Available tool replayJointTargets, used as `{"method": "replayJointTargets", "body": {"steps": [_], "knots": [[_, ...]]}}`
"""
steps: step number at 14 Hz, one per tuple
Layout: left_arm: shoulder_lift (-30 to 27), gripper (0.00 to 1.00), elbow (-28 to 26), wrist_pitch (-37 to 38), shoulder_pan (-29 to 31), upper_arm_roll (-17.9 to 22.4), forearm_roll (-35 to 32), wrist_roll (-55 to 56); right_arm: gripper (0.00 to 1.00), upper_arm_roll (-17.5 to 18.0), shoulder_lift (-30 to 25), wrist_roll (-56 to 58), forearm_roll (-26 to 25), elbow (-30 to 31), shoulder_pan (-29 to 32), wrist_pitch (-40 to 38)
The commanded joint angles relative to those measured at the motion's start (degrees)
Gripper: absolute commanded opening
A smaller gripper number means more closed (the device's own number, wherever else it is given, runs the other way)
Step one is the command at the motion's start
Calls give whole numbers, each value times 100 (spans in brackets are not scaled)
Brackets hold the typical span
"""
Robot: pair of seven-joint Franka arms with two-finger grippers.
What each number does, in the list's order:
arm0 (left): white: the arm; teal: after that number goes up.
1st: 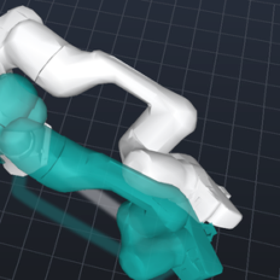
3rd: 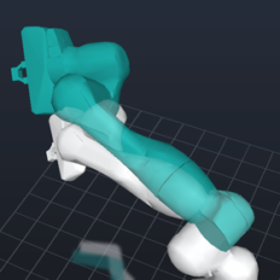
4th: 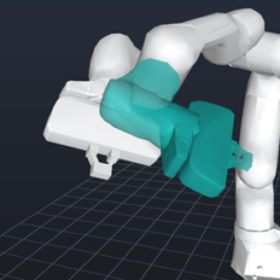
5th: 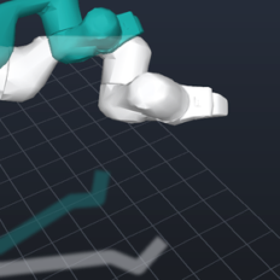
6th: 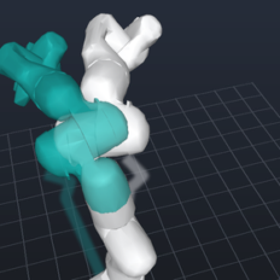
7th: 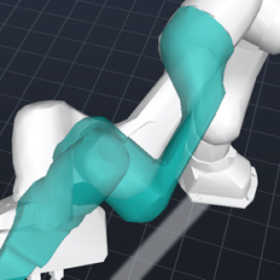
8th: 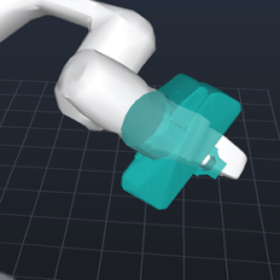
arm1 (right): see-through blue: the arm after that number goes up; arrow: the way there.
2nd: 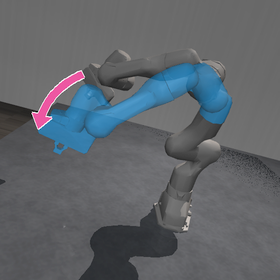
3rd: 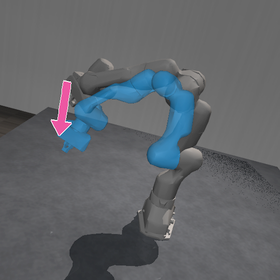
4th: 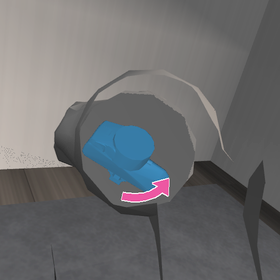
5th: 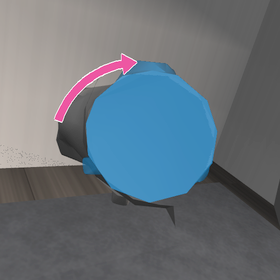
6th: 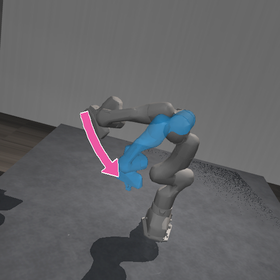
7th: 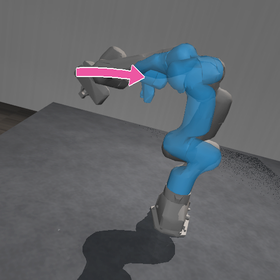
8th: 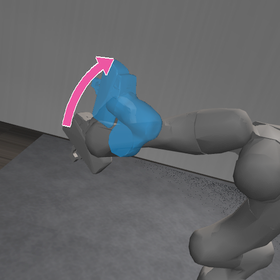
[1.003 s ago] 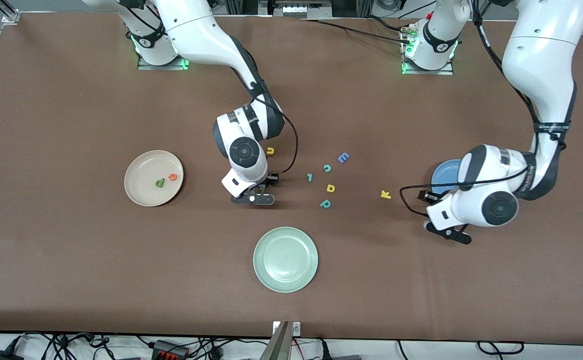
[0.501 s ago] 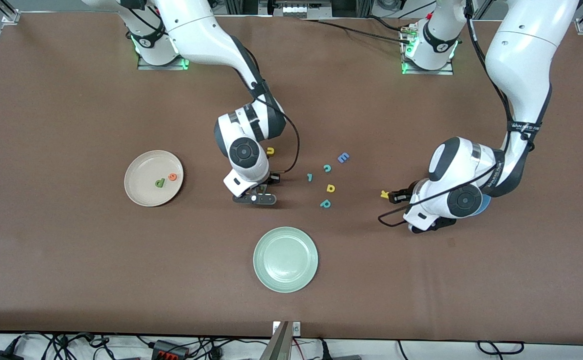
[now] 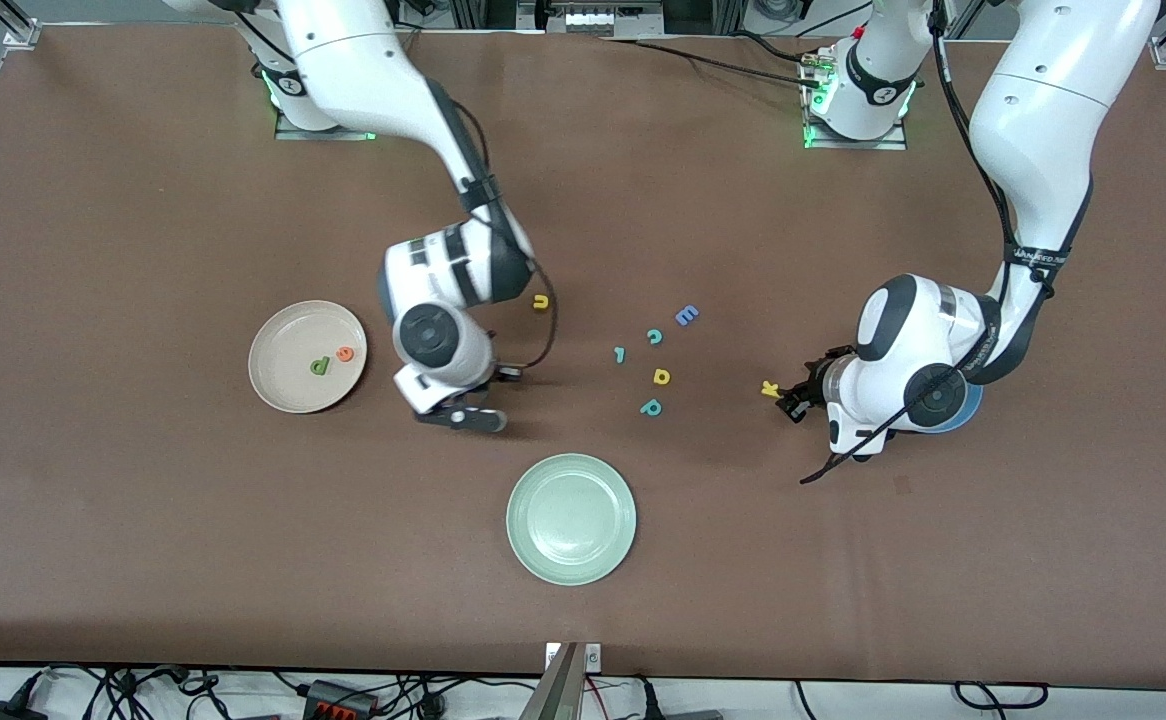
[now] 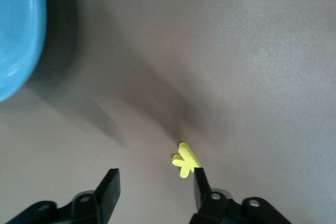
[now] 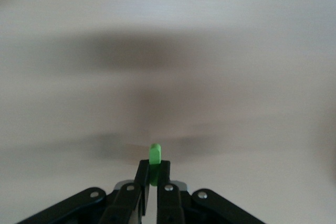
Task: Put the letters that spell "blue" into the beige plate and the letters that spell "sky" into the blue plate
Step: 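Grasp the green l with the right gripper while the left gripper grasps the k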
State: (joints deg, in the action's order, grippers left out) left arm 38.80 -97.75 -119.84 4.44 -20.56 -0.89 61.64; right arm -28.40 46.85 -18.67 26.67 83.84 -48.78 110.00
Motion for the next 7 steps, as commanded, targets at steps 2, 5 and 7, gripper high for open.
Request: {"method": "replayJointTargets", "body": {"steps": [2,5,7], "knots": [[-162,60,-692,-987,39,-159,98,296,0,-718,-492,1205,5,1026,18,-541],[-171,58,-702,-1172,92,-159,98,235,0,-1114,-677,2066,-22,1695,9,-524],[-153,58,-719,-1261,83,-159,89,226,0,-1325,-730,2489,-22,1960,9,-506]]}}
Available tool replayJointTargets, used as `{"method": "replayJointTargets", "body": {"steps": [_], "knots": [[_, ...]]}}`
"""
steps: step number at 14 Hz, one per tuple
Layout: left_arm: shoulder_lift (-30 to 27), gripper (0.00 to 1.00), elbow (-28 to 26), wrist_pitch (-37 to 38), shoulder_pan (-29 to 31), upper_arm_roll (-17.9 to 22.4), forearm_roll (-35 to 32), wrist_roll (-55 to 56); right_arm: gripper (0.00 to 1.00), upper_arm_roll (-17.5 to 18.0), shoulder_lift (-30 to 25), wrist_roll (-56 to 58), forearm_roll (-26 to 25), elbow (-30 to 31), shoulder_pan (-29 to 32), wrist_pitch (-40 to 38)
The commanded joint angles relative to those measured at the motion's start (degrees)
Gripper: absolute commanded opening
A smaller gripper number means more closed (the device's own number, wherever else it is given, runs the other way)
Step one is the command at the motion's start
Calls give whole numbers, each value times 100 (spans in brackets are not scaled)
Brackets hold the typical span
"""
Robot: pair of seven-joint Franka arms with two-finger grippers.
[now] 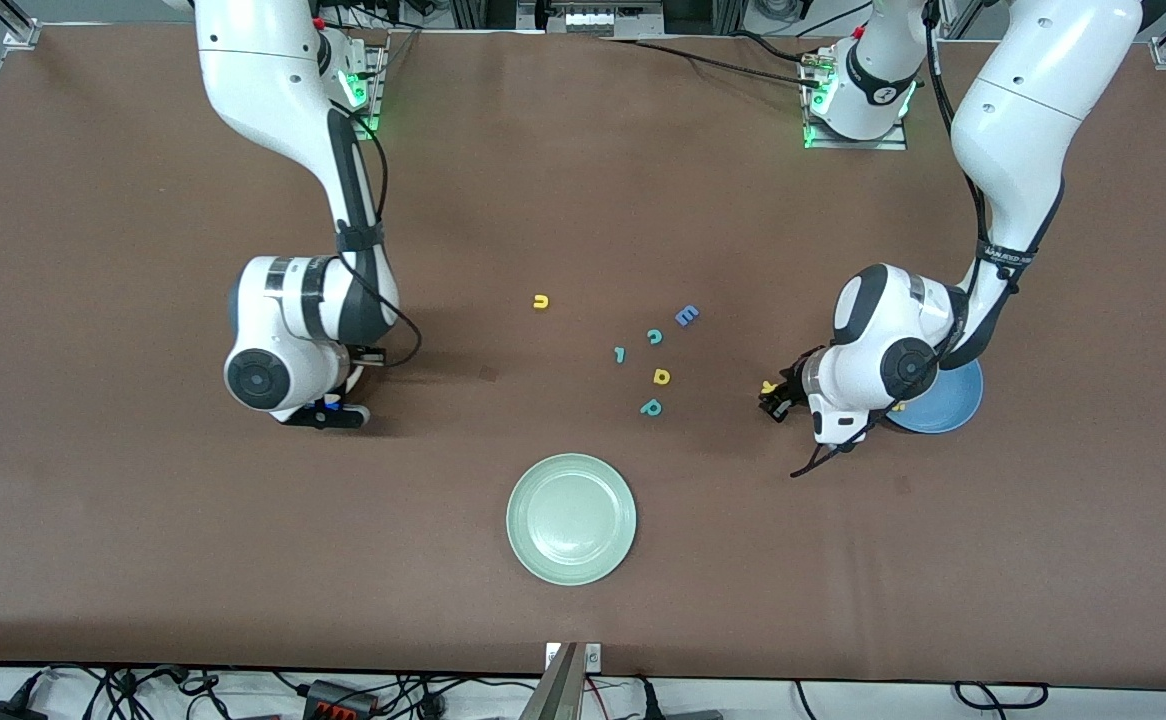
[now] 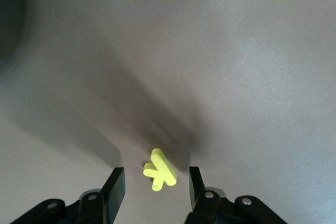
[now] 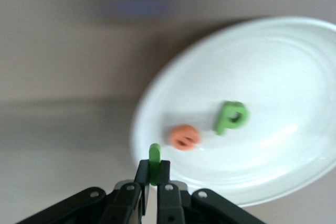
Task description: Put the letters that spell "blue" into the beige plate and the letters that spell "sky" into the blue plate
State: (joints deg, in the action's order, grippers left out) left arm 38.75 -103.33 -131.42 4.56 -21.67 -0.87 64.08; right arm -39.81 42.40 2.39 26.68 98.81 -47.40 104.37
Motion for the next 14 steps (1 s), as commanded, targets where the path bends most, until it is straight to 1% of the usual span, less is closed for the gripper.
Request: {"method": "replayJointTargets", "body": {"steps": [1,2,4,5,6,7,8,9,11,13,14], "knots": [[-139,57,-213,-130,36,-47,87,-27,0,-255,-285,524,-22,551,-129,58],[-131,56,-249,-243,27,-47,87,-19,0,-290,-285,665,-14,630,-120,92],[-113,50,-354,-341,19,-47,87,-27,1,-317,-276,850,-14,771,-102,171],[-104,48,-363,-341,-8,-47,78,-53,7,-317,-276,860,-14,789,-85,198],[-61,41,-363,-341,-77,-39,34,-80,51,-317,-267,851,4,789,-50,181],[-60,31,-363,-332,-78,-30,25,-193,100,-326,-267,781,21,746,-23,146],[-69,24,-363,-306,-26,-39,25,-421,100,-378,-285,720,13,684,-84,119],[-78,18,-363,-288,-25,-39,25,-632,100,-509,-346,693,22,579,-154,67],[-104,11,-355,-271,-17,-39,25,-730,100,-546,-364,326,65,71,-286,-161],[-139,10,-294,-61,-26,-30,25,-914,100,-510,-355,-88,144,-352,-592,-127],[-183,10,-258,132,-25,-4,16,-1072,100,-528,-329,-229,380,-440,-873,-75]]}}
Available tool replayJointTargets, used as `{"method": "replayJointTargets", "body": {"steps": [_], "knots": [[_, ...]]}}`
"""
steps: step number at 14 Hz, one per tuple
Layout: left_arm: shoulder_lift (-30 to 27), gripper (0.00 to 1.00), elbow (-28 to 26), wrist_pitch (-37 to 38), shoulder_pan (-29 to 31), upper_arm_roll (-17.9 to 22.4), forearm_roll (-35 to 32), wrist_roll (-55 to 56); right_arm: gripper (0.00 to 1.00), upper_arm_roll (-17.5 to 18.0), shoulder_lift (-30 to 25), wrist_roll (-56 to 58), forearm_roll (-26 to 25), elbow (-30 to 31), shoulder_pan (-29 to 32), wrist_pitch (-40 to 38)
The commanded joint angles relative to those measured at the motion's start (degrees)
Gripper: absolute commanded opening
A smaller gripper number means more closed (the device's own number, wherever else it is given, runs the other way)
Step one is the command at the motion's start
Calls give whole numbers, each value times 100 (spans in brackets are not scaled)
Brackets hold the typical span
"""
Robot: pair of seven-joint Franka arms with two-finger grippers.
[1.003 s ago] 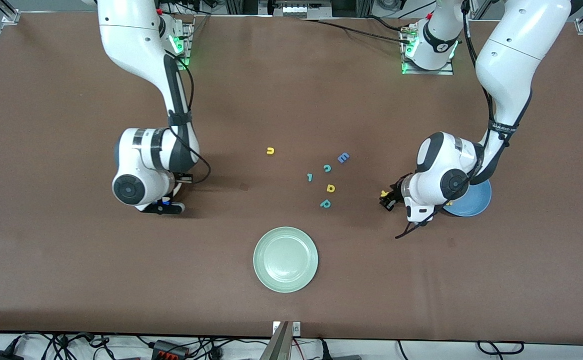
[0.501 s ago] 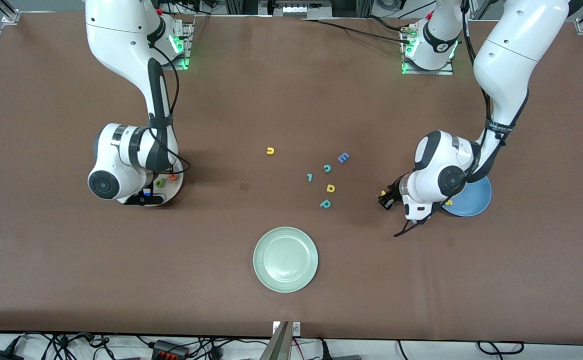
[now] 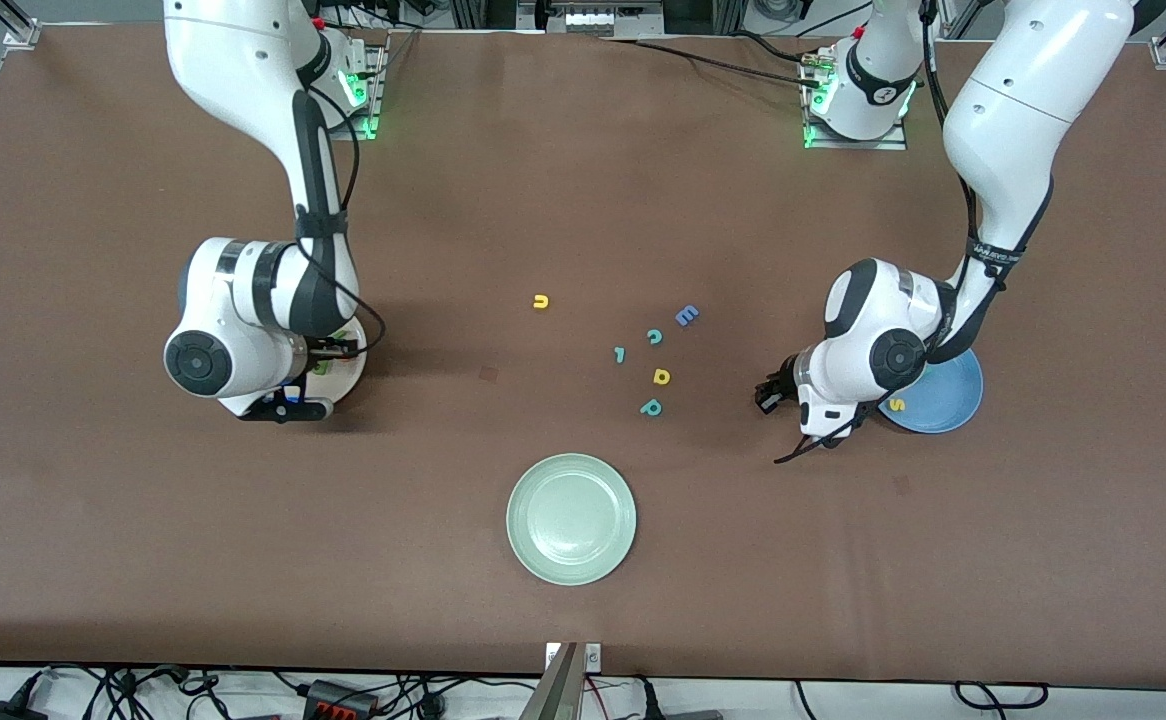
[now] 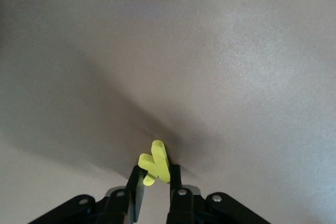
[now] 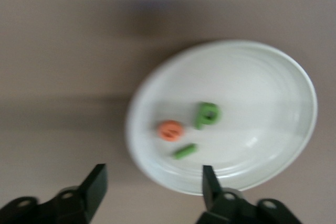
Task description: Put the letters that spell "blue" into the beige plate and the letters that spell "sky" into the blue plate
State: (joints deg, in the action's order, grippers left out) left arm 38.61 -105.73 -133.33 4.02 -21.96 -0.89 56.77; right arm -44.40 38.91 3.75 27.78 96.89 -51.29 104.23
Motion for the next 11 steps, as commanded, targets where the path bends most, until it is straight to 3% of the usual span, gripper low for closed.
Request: {"method": "replayJointTargets", "body": {"steps": [1,3,8,11], "knots": [[-274,10,43,534,46,51,1,-603,100,-69,38,-515,576,-249,-714,104],[-485,10,157,1105,212,113,-340,-1191,100,-51,46,-656,895,-170,-1214,491],[-645,11,246,2038,853,87,-562,-2440,100,-69,257,-1936,878,40,-2340,1195],[-627,11,115,2206,1169,113,-571,-3135,100,-34,363,-2738,922,304,-2798,1529]]}}
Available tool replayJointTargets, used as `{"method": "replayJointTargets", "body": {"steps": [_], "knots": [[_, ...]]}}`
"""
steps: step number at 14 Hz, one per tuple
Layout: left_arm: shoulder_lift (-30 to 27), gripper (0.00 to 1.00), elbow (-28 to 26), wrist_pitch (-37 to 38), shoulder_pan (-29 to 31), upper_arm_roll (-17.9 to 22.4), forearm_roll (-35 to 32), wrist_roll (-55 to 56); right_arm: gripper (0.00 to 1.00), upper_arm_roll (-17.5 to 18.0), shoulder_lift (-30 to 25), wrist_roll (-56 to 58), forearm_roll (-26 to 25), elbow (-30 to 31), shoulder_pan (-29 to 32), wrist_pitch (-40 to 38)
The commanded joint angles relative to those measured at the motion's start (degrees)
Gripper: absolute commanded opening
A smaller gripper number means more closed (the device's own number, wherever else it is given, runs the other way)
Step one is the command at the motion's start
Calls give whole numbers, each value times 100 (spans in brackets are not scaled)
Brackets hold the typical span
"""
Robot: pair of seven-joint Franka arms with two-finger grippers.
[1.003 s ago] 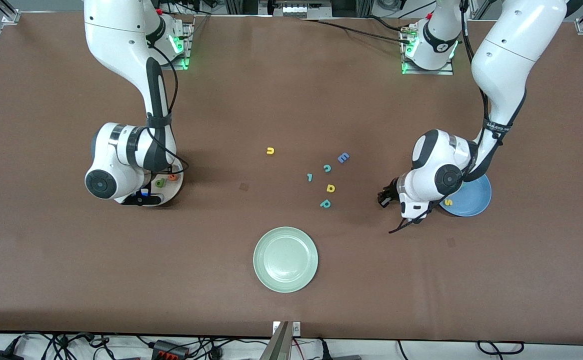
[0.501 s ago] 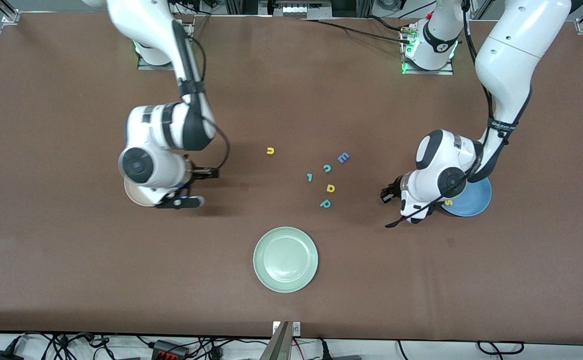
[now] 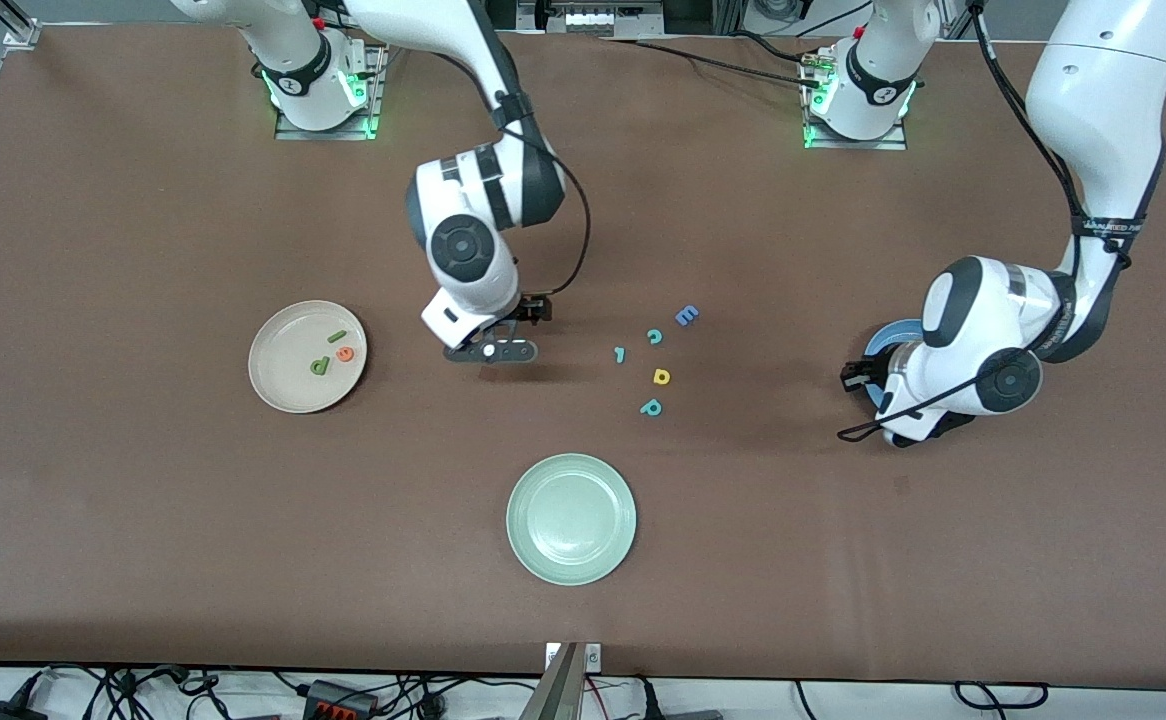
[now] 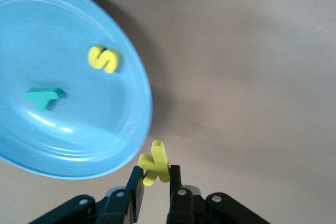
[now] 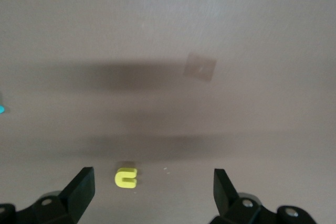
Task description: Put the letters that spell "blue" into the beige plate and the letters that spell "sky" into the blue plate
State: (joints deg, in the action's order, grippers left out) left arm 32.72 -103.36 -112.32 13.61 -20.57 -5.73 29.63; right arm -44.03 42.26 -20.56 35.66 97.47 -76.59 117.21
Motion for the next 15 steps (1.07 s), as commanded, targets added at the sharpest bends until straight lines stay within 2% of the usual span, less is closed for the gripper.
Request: {"method": "replayJointTargets", "body": {"steps": [1,2,3,4,5,6,10,12,15], "knots": [[-29,11,-184,96,325,-26,-94,-632,100,-53,28,-448,143,307,-365,293],[-29,11,-184,96,430,-17,-95,-843,100,-36,28,-649,152,334,-444,337],[-11,26,-184,105,597,-26,-95,-1045,100,17,71,-782,170,343,-523,363],[15,72,-184,105,686,-26,-86,-1099,100,87,115,-853,170,343,-541,511],[24,100,-132,148,730,-35,-94,-1126,100,192,133,-862,170,343,-533,609],[7,100,-53,296,722,-43,-95,-1135,100,228,159,-854,170,343,-524,636],[7,100,833,1044,581,-131,-95,-1144,98,421,318,-853,170,343,-515,820],[-46,100,1133,1185,415,-166,-86,-1188,93,448,326,-845,170,343,-524,812],[-178,100,1694,1623,352,-482,-95,-1240,77,562,370,-827,170,343,-498,873]]}}
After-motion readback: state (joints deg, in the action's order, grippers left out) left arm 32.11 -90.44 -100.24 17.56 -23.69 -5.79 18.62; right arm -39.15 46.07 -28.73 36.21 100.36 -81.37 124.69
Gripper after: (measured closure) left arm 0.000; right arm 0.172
